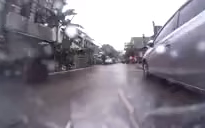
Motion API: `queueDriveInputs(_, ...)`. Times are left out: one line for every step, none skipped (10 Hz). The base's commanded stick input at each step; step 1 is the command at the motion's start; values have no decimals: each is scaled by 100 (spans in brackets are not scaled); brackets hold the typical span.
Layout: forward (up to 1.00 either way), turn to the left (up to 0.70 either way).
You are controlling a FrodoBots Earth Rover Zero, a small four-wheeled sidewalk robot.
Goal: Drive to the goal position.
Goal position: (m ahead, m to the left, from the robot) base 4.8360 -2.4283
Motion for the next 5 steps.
queueDriveInputs(100, 0)
queueDriveInputs(100, 0)
queueDriveInputs(100, 0)
queueDriveInputs(100, 0)
queueDriveInputs(100, 0)
